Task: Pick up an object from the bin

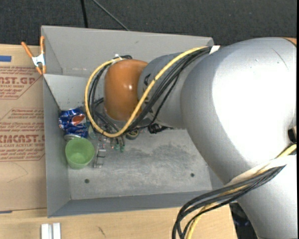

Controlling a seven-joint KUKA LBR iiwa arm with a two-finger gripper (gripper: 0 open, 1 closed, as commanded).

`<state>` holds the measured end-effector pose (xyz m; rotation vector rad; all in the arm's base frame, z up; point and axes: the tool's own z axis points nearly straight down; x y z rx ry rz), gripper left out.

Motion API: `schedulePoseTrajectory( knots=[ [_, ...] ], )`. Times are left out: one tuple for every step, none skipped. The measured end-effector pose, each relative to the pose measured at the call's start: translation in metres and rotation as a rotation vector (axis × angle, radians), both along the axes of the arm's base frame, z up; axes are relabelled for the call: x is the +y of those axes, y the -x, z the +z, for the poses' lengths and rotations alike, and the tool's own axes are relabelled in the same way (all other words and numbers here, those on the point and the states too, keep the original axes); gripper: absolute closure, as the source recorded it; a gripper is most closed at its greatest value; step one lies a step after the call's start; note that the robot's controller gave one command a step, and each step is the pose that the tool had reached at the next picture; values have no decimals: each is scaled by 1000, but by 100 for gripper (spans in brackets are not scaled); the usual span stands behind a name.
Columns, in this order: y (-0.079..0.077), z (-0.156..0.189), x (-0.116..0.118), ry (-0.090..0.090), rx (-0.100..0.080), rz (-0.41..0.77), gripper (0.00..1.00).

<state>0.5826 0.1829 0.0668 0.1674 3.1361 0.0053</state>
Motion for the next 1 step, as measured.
schedulePoseTrajectory(
  knots=[
    [71, 34, 67, 2, 0, -26, 0]
  ],
)
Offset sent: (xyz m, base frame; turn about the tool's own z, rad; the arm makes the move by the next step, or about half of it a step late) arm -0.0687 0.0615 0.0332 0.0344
